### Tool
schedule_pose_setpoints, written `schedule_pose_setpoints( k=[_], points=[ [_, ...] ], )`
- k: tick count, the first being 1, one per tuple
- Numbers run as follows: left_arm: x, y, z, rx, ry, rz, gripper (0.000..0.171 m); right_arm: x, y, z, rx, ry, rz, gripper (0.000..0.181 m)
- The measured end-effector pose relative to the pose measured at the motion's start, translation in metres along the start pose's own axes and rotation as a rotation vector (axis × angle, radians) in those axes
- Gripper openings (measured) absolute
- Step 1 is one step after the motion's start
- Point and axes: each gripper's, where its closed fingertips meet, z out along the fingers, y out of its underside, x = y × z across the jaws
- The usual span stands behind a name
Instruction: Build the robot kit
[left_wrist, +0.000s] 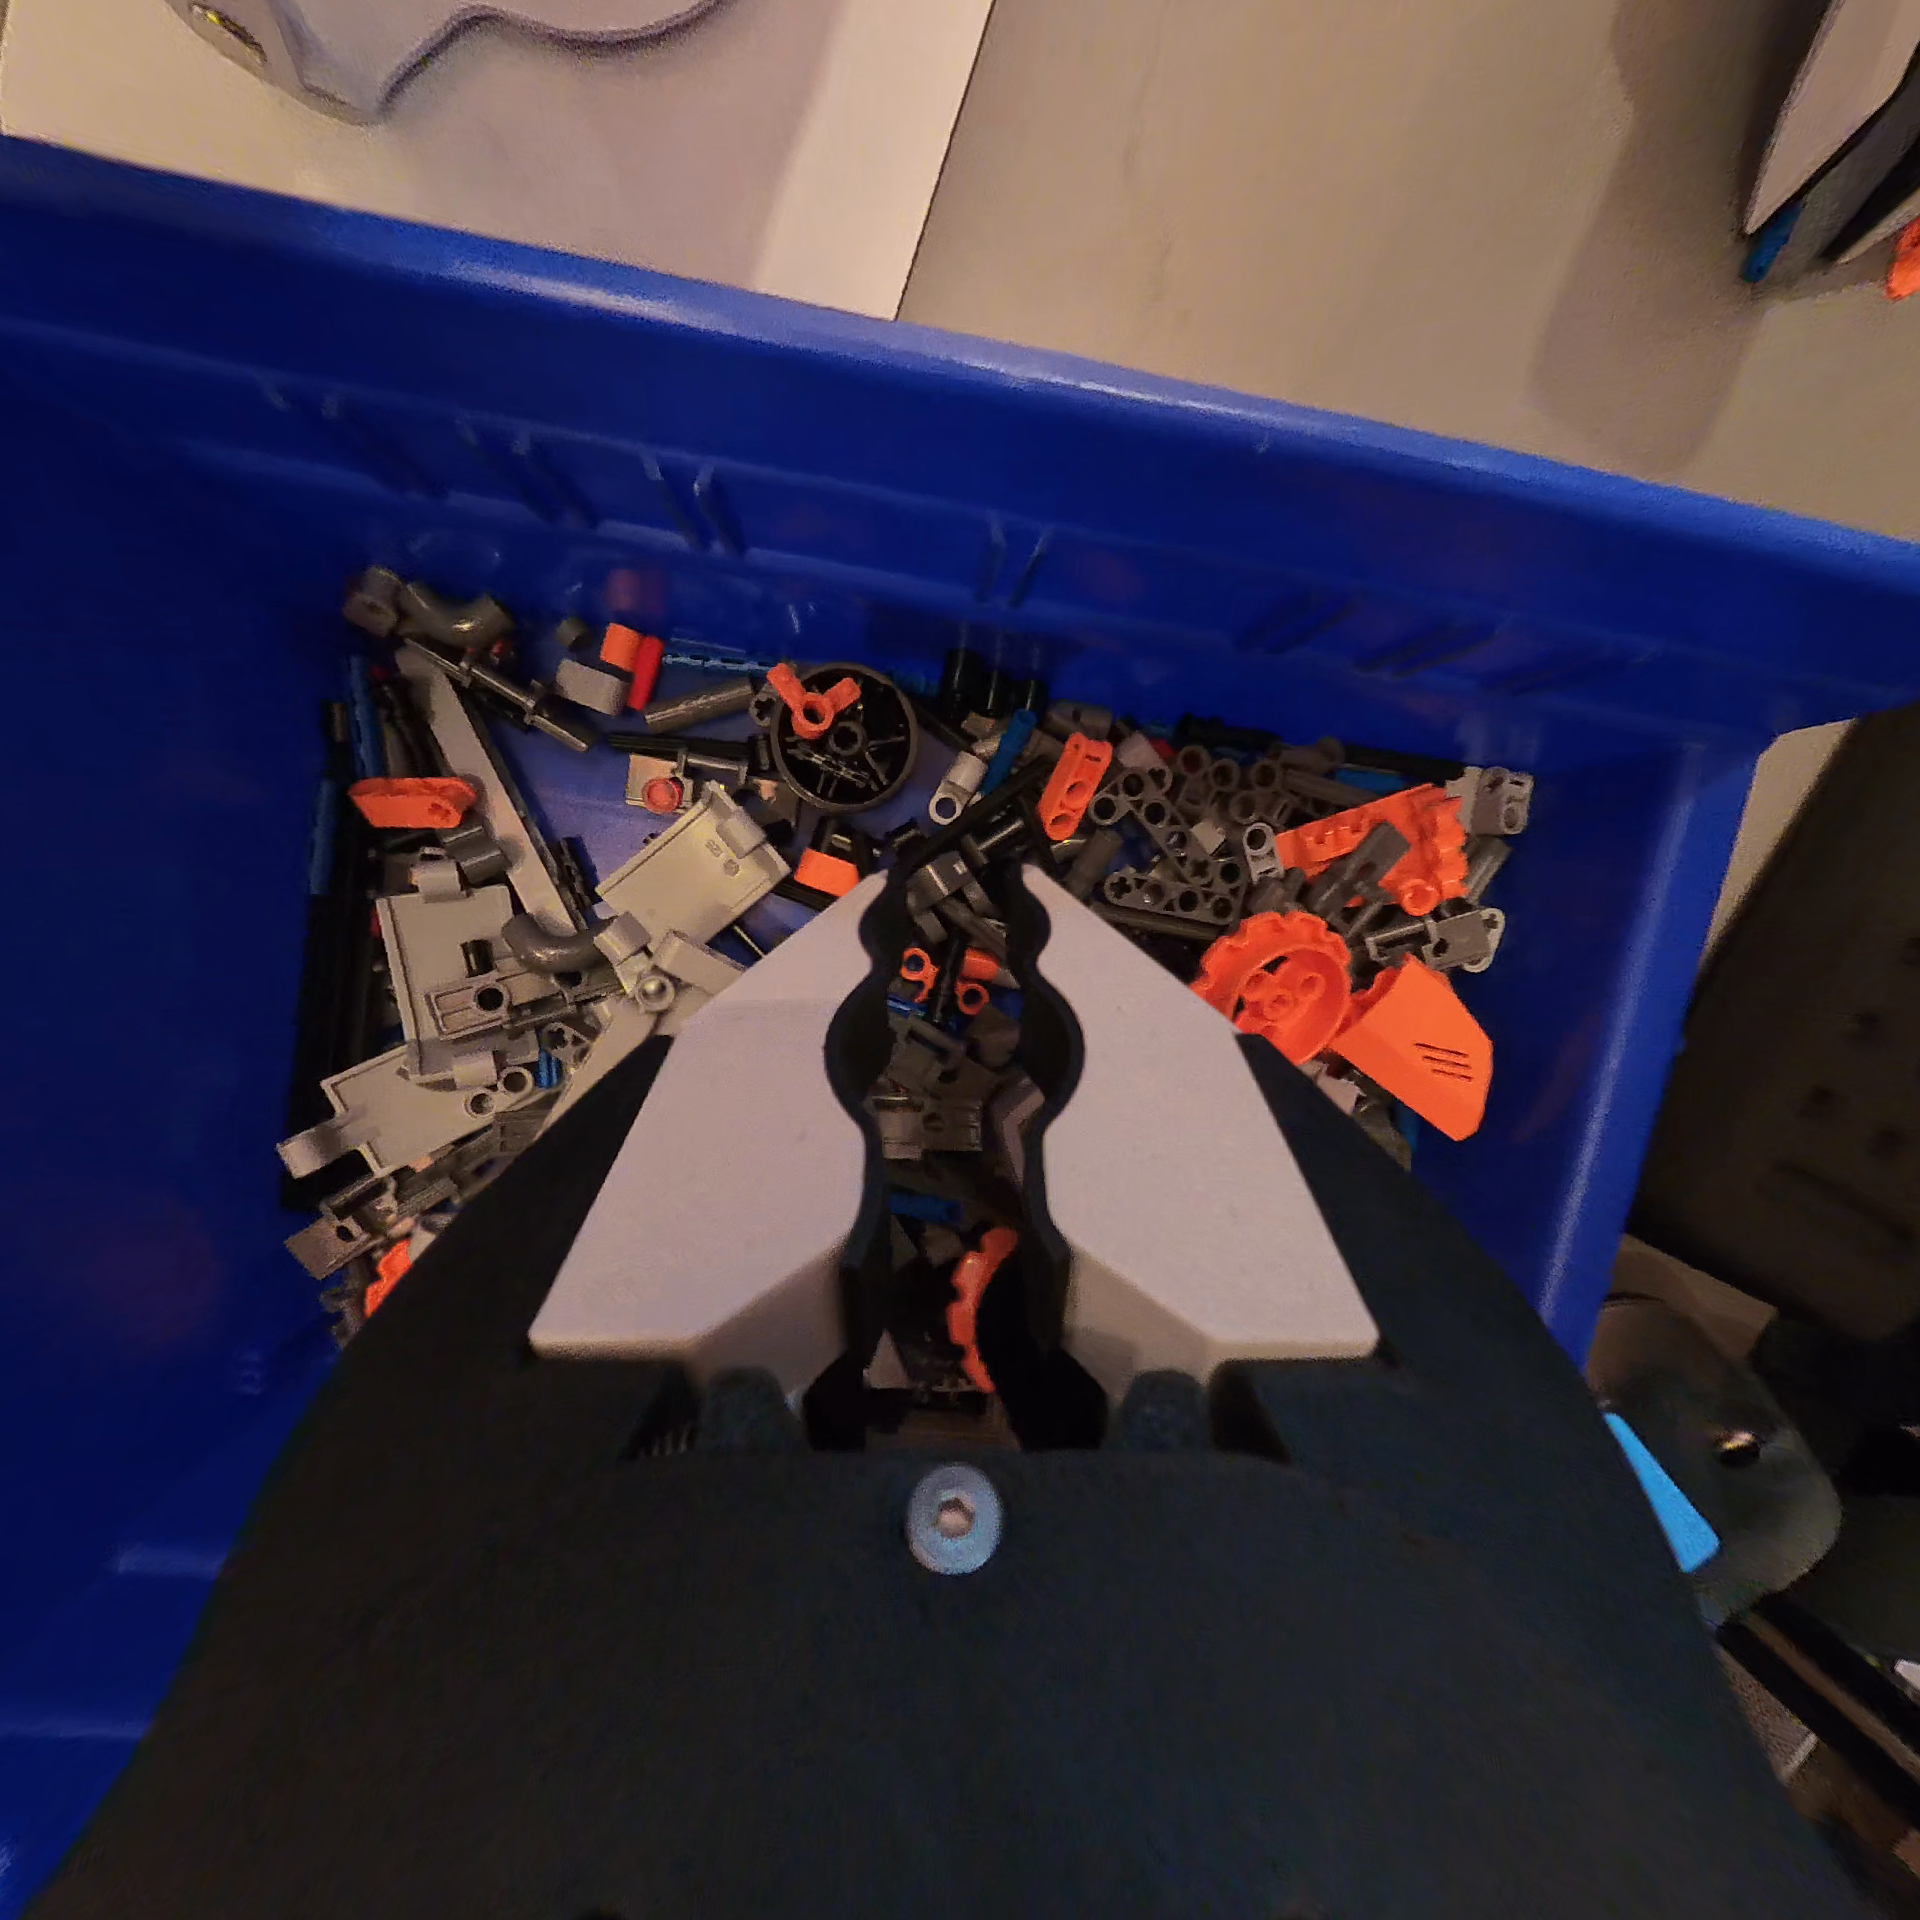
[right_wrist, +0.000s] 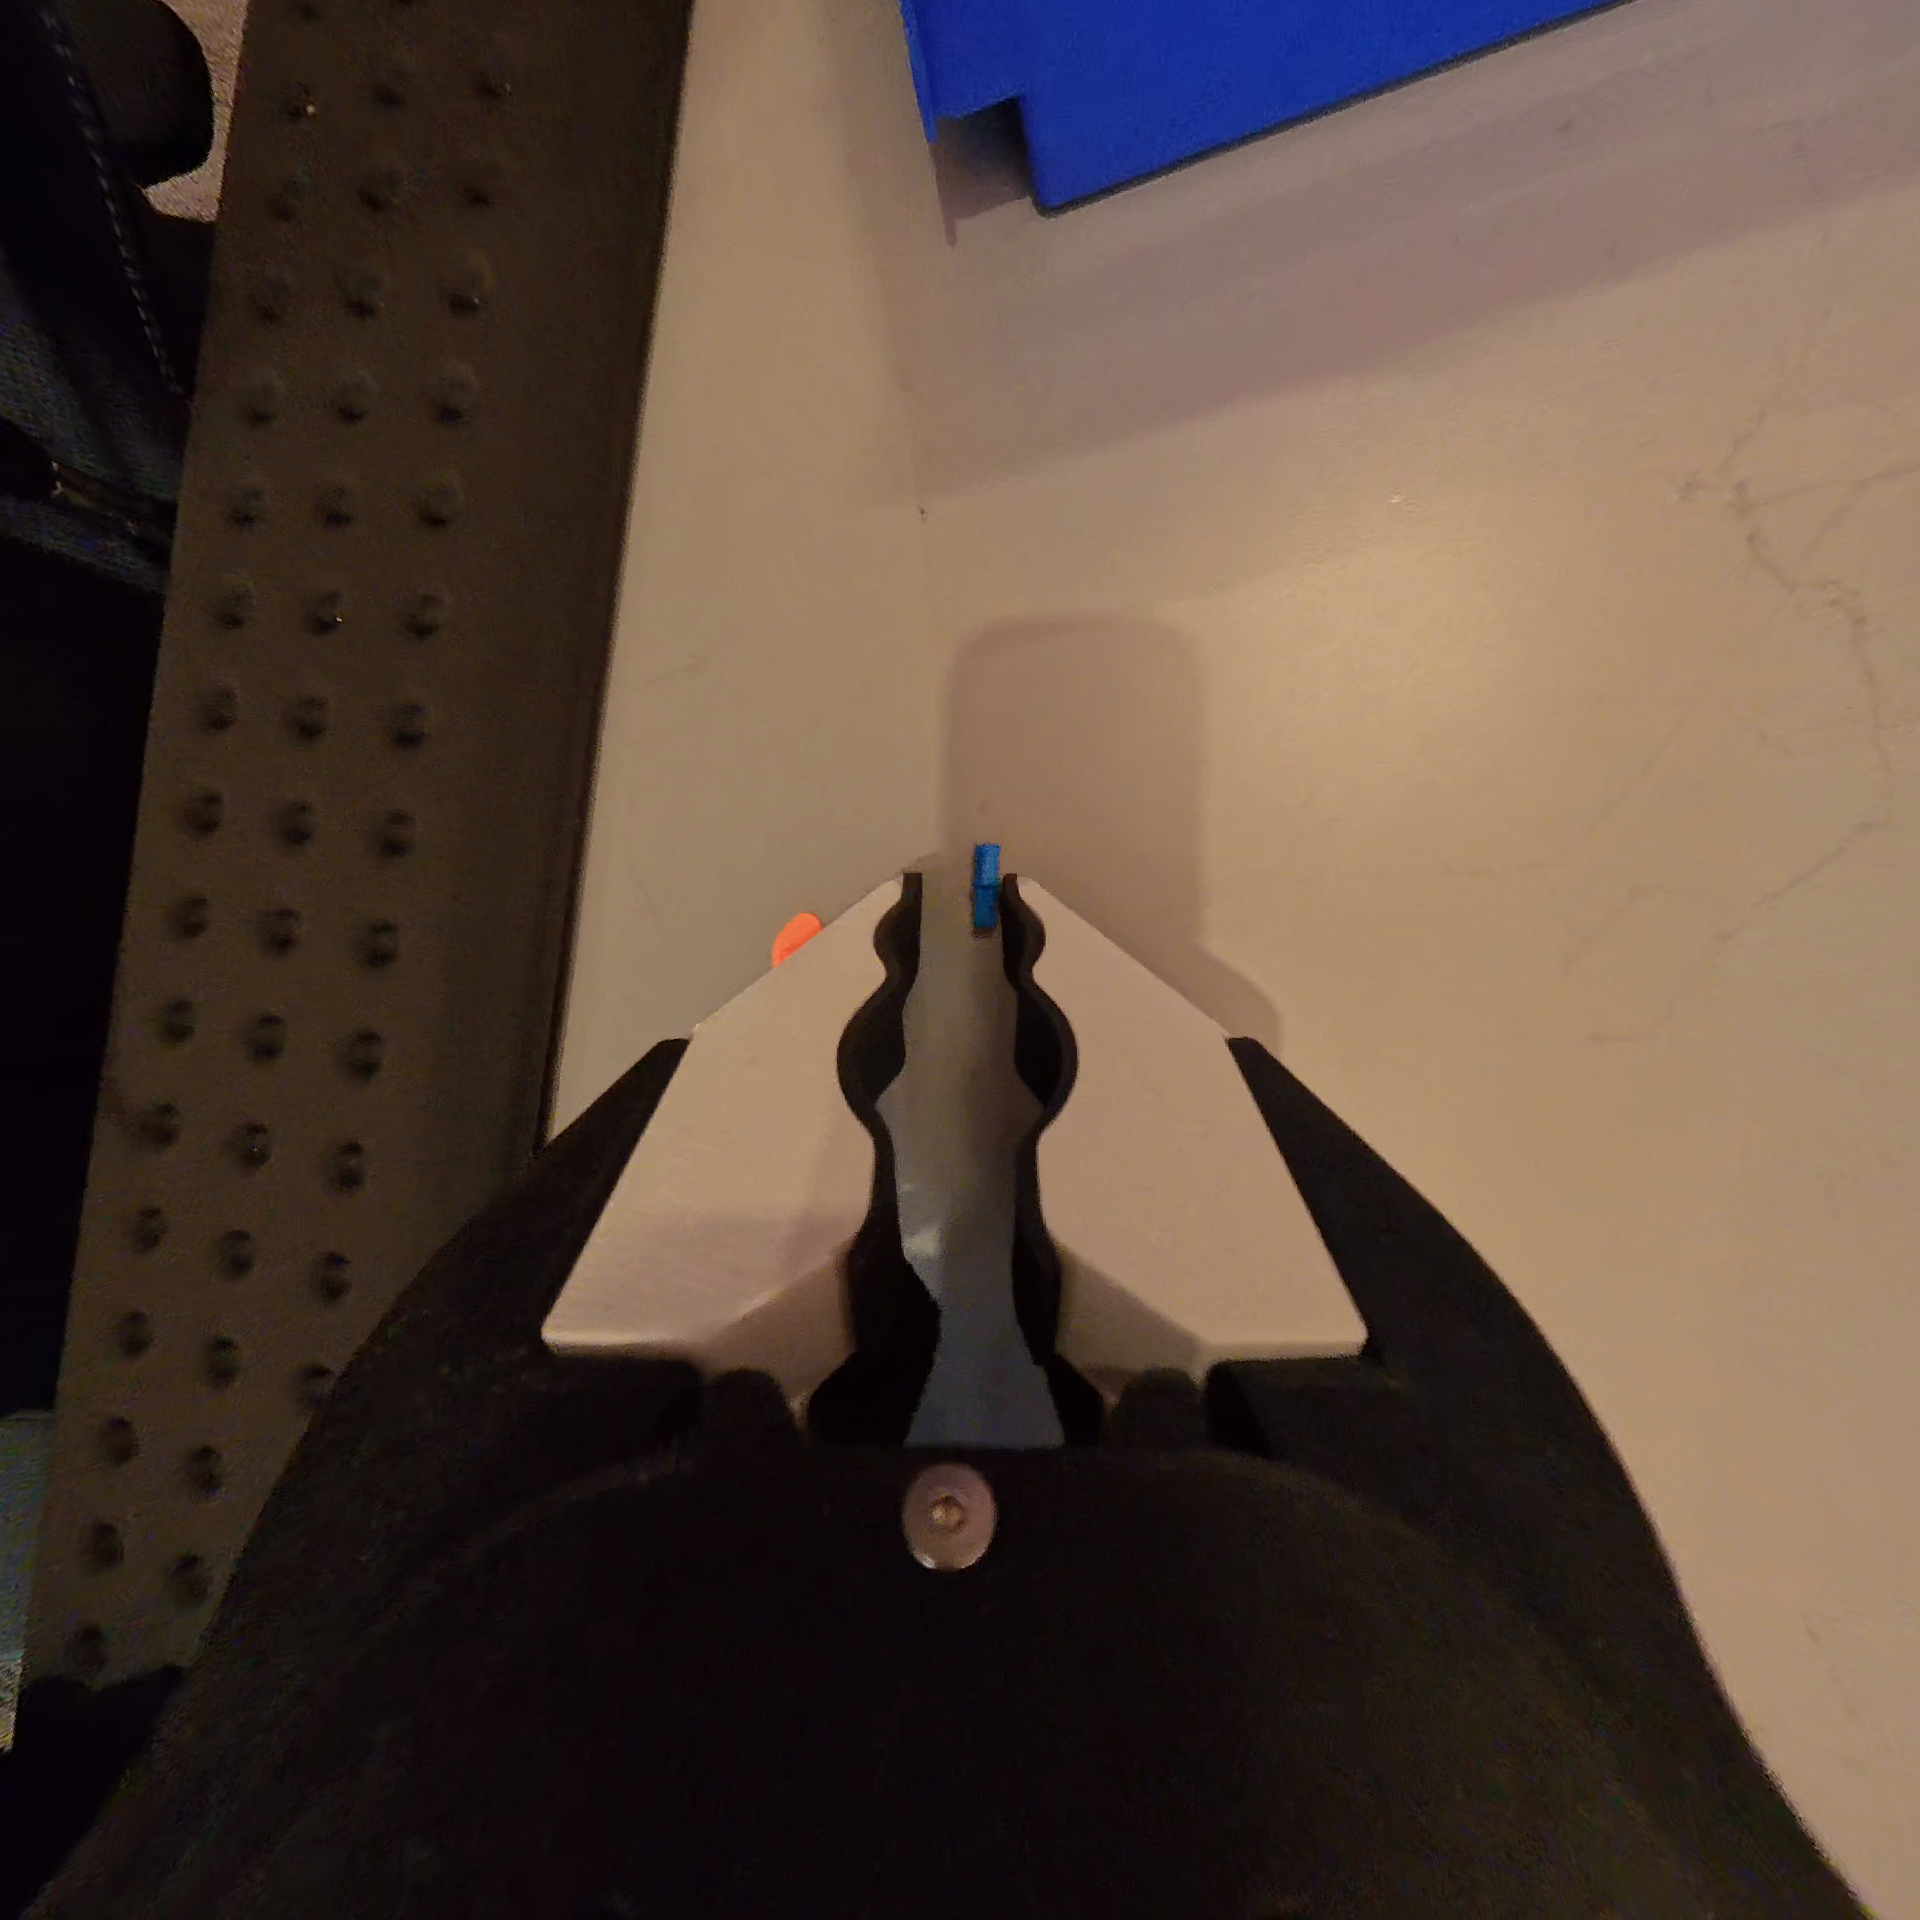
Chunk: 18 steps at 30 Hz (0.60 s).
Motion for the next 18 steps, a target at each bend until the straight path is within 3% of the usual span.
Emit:
schedule_pose_setpoints(
  k=[8, 18],
  points=[
    [-0.025, 0.012, -0.006, -0.044, -0.042, -0.027, 0.014, 0.006, -0.006, -0.007, 0.062, 0.013, 0.013, 0.015],
    [-0.02, 0.023, 0.008, -0.147, -0.018, 0.02, 0.018, 0.011, -0.006, -0.006, 0.08, 0.025, 0.021, 0.015]
  ],
)
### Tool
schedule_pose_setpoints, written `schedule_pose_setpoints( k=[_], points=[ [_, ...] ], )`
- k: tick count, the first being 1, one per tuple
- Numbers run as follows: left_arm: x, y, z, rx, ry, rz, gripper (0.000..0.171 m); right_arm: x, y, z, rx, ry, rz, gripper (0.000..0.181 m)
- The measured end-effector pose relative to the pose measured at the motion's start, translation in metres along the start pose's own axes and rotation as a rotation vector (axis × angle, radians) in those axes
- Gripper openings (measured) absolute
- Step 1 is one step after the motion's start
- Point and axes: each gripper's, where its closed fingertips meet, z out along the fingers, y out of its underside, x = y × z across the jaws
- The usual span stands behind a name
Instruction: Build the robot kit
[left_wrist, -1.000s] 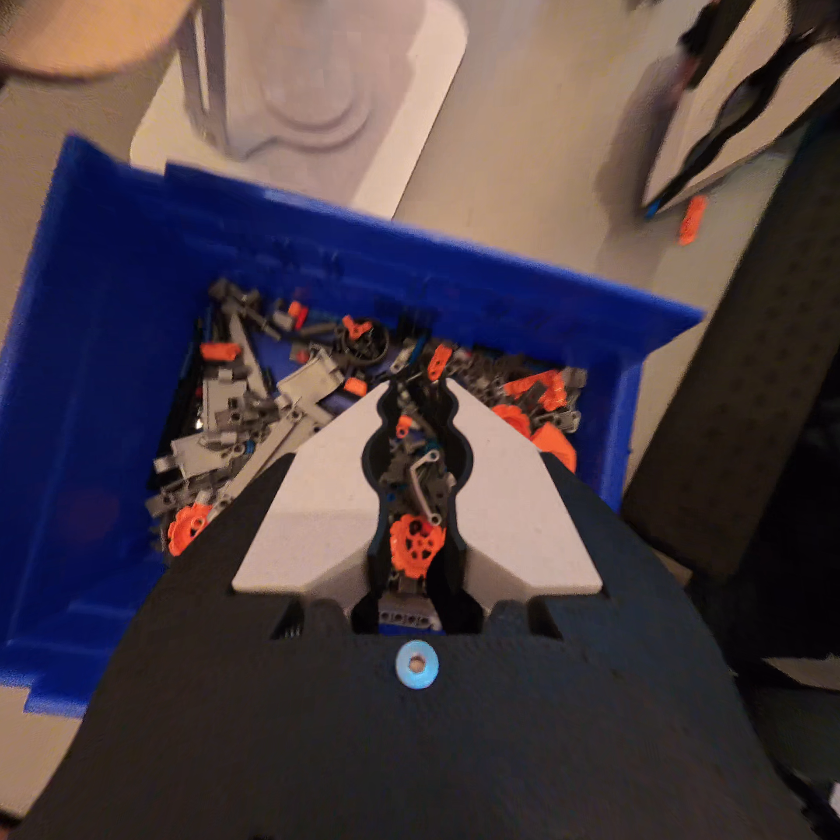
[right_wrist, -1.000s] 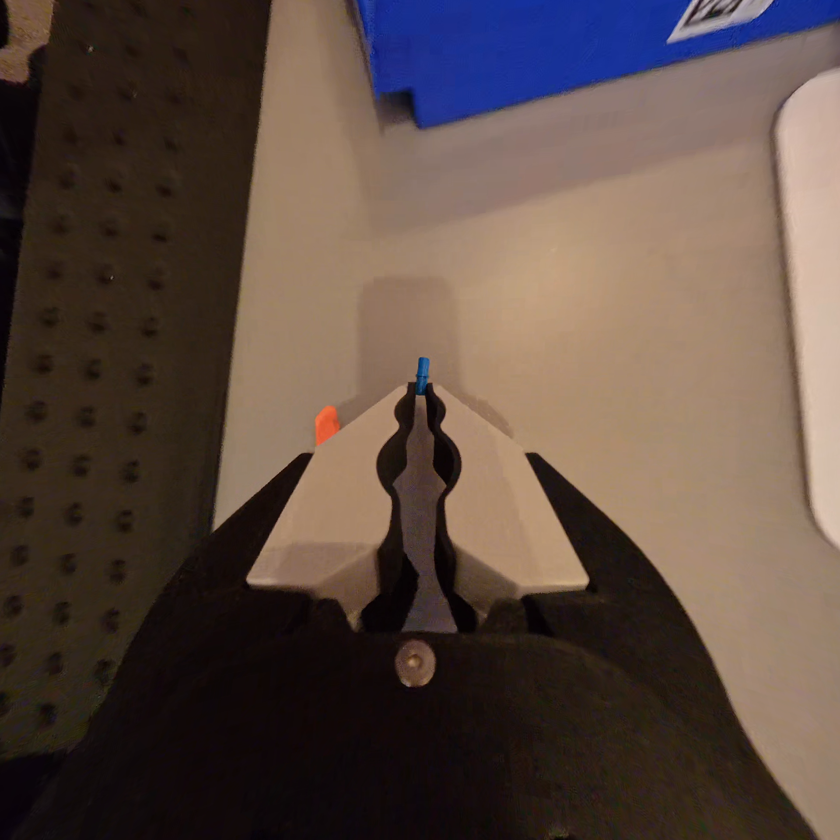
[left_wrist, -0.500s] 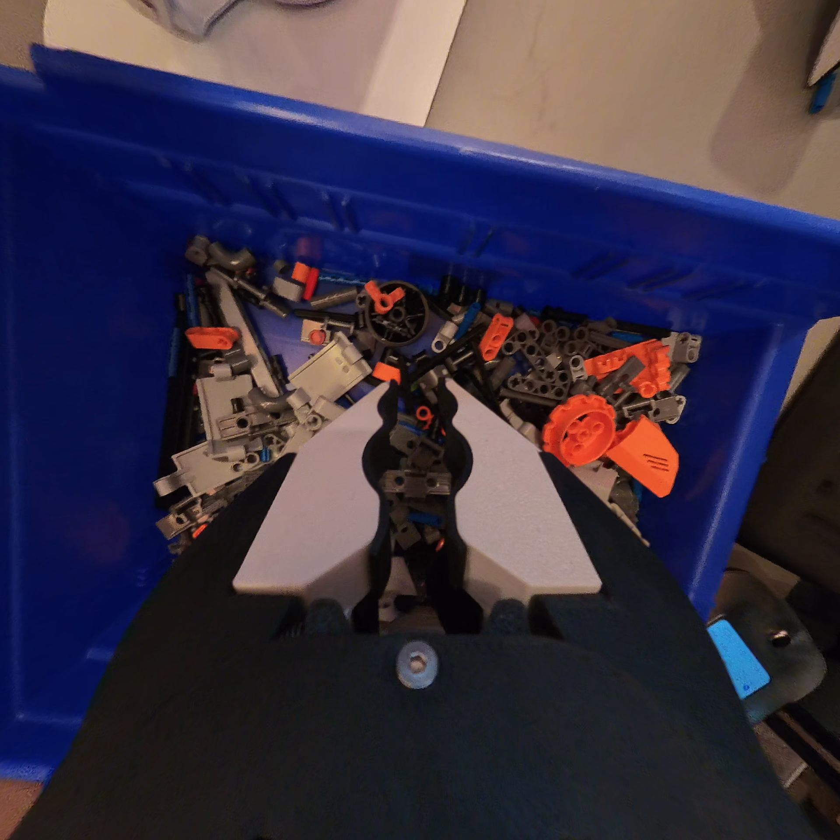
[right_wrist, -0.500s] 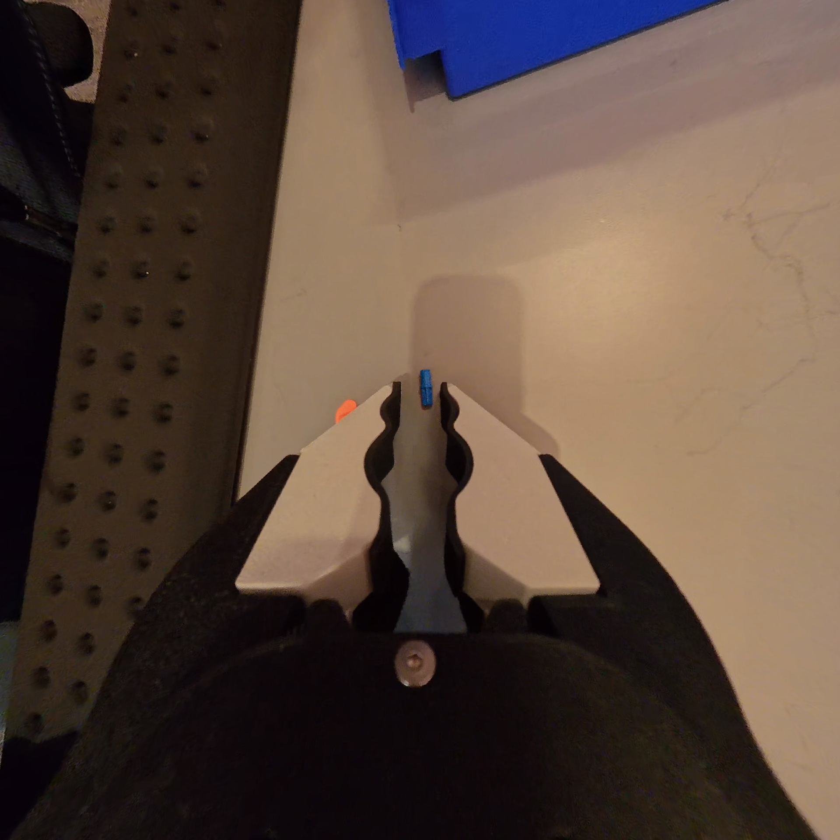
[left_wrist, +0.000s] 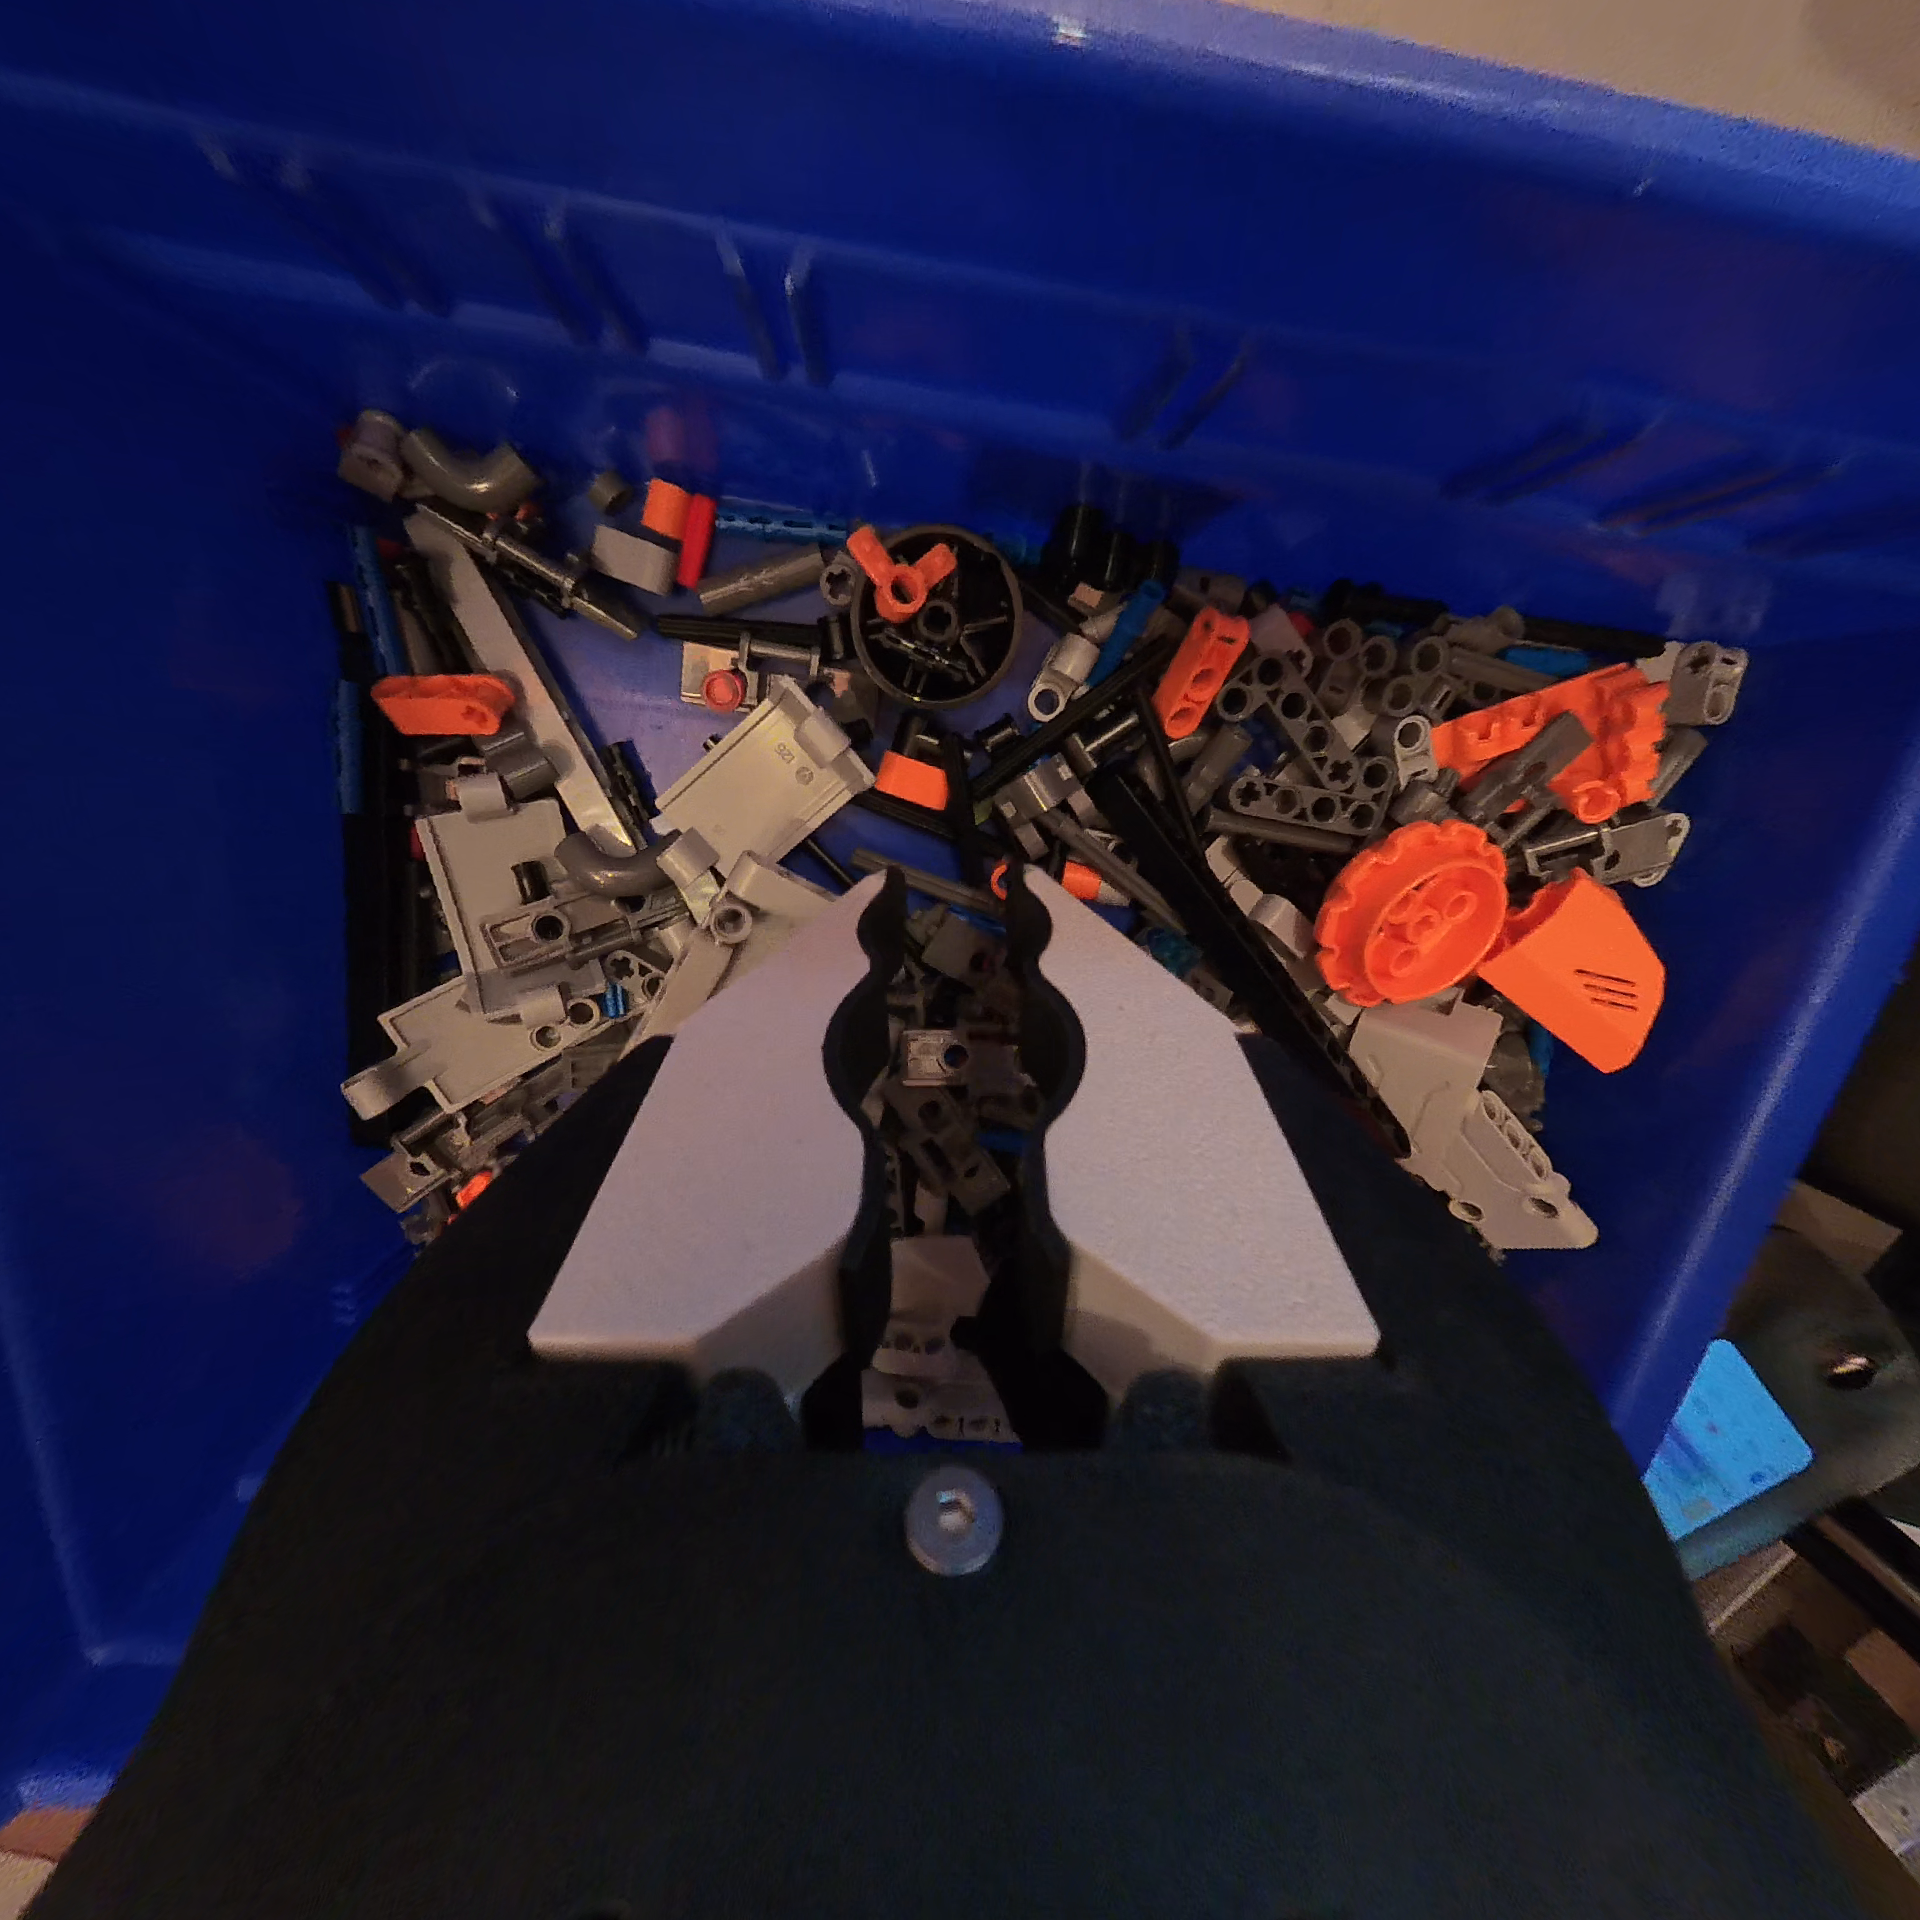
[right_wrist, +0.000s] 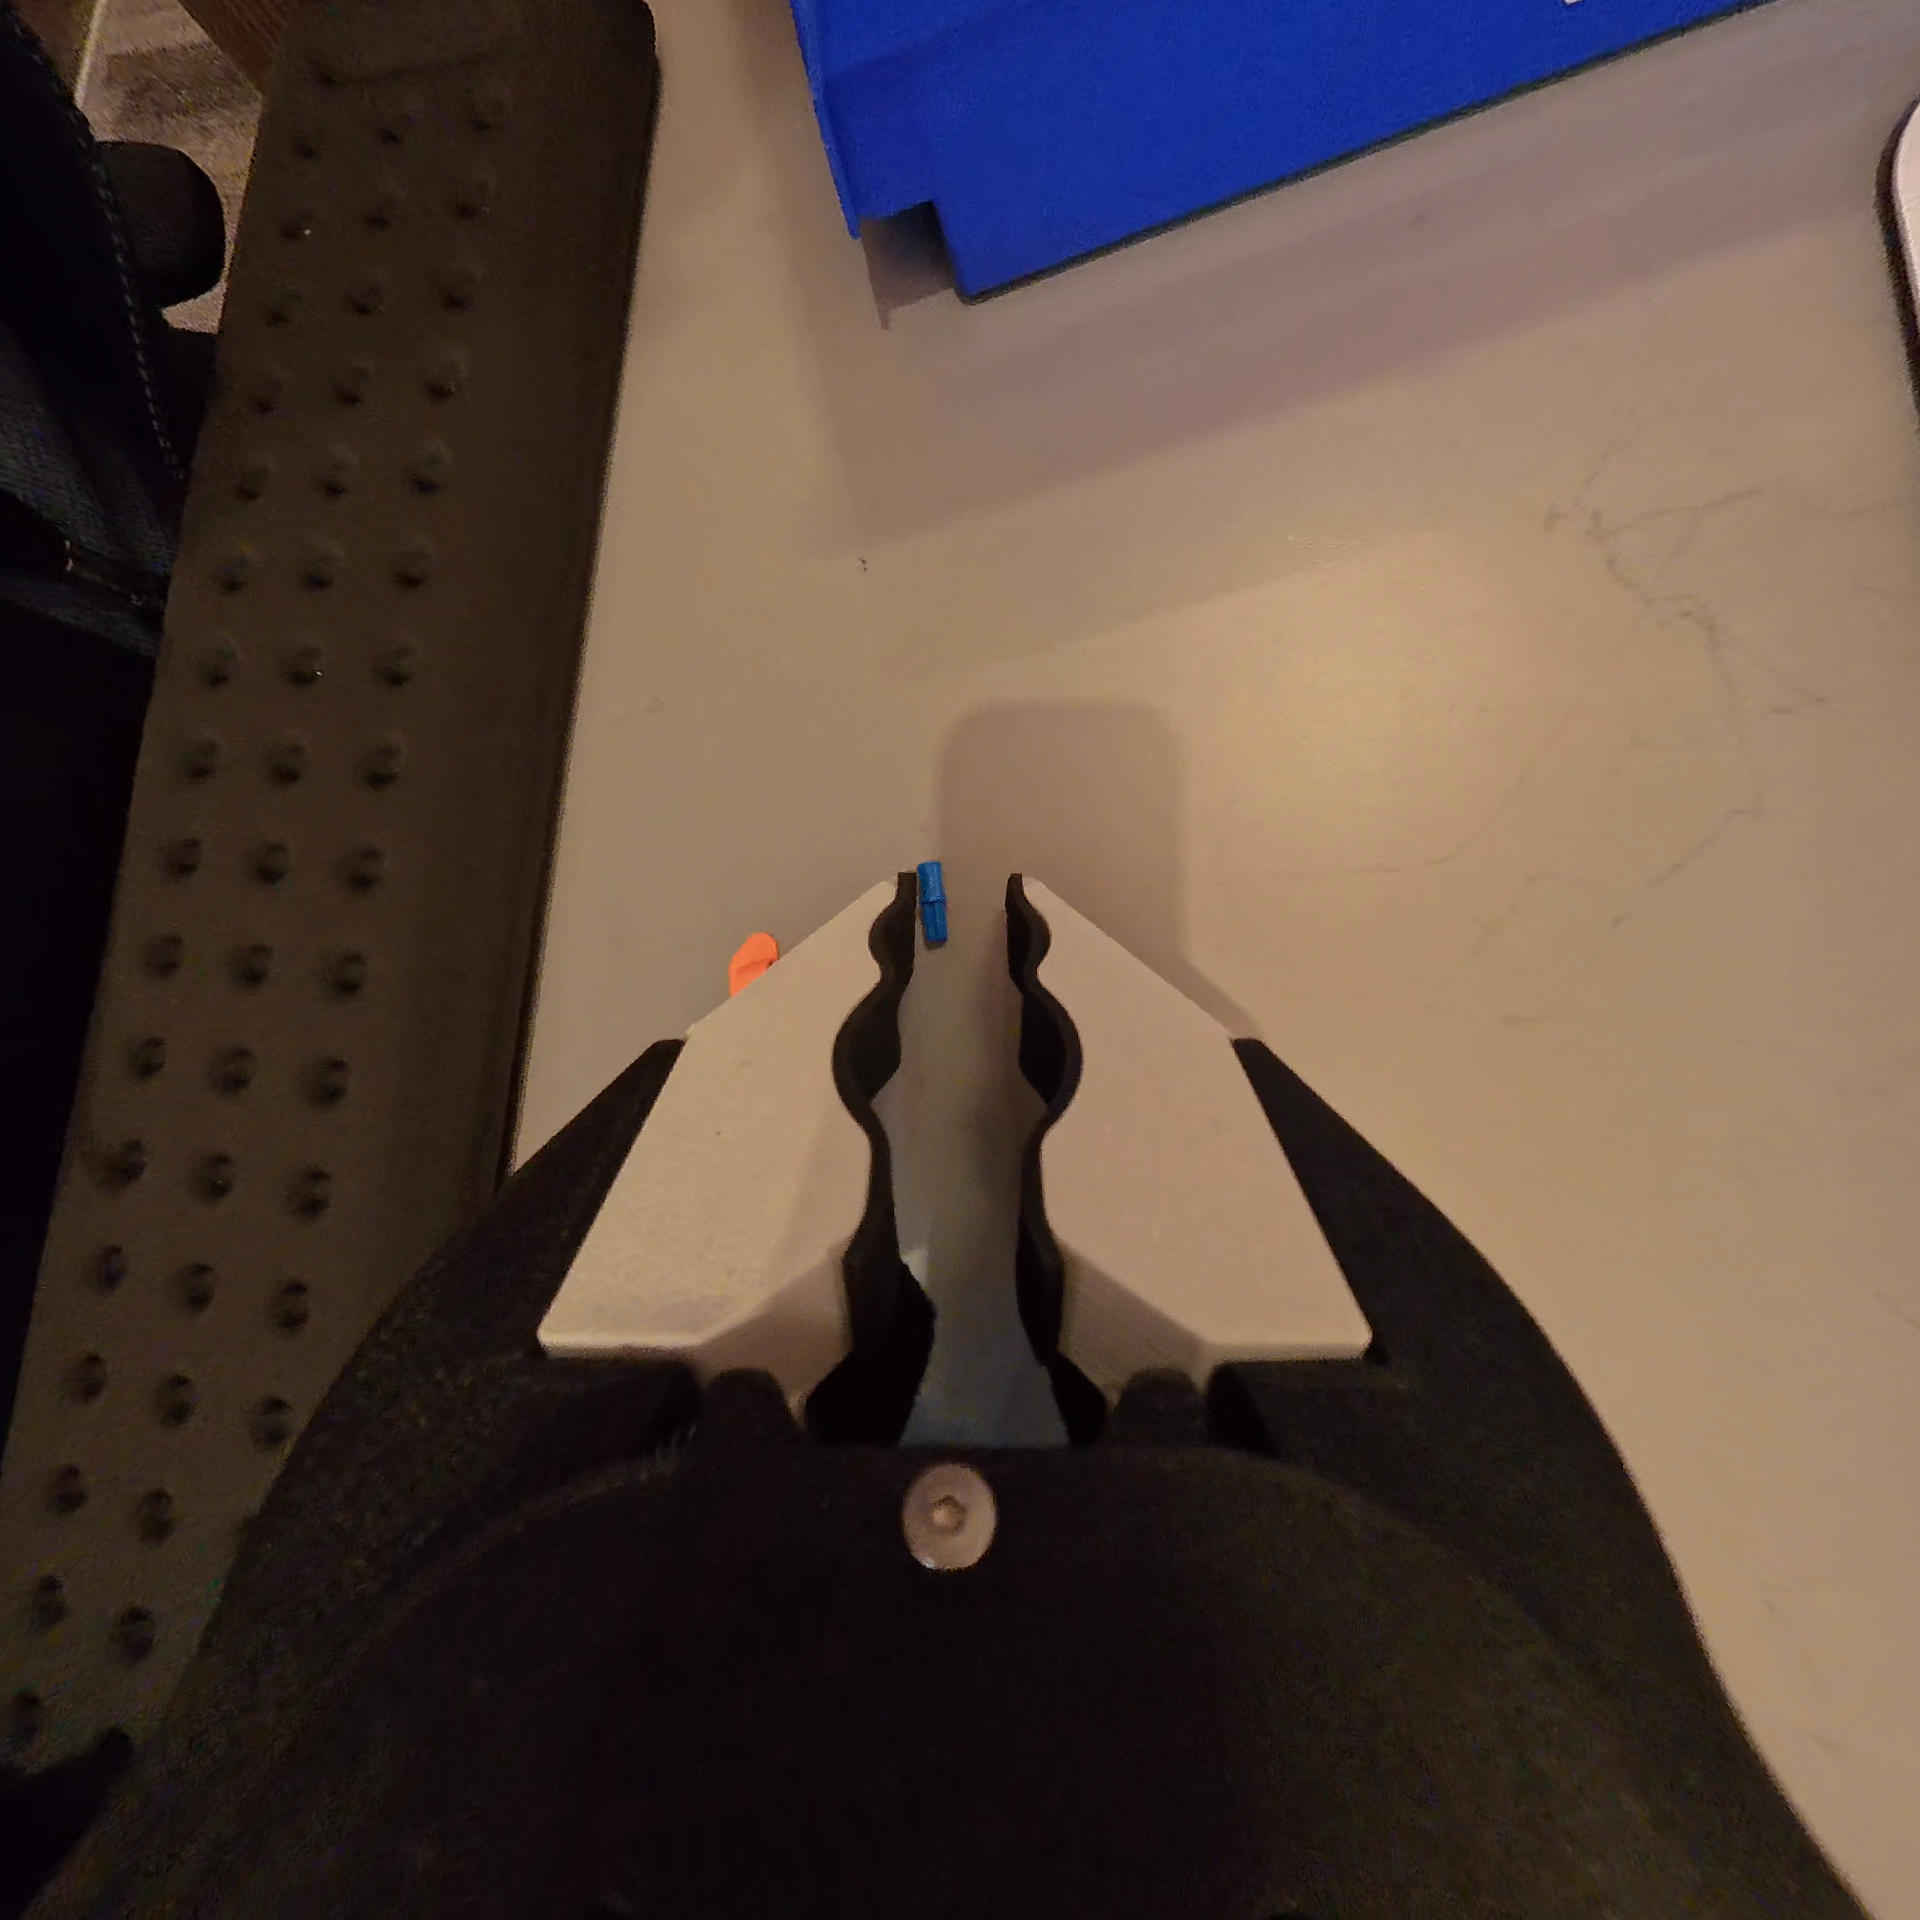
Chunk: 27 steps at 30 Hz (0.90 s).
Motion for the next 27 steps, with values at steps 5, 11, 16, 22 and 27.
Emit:
schedule_pose_setpoints(
  k=[5, 11, 16, 22, 27],
  points=[
    [0.0, -0.002, 0.006, -0.013, 0.001, 0.013, 0.017, 0.001, 0.0, -0.001, 0.006, 0.003, 0.001, 0.015],
    [-0.005, -0.003, 0.018, -0.048, -0.038, 0.021, 0.015, 0.002, 0.0, -0.001, 0.004, 0.012, -0.002, 0.014],
    [-0.007, -0.022, 0.004, 0.056, -0.059, 0.021, 0.019, 0.003, 0.0, -0.001, 0.008, 0.012, 0.001, 0.014],
    [-0.01, -0.035, 0.003, 0.105, -0.087, 0.056, 0.032, 0.003, 0.0, 0.0, 0.007, 0.012, 0.002, 0.014],
    [-0.008, -0.04, 0.013, 0.107, -0.048, 0.055, 0.035, 0.003, 0.0, 0.0, 0.008, 0.009, 0.002, 0.014]
  ],
)
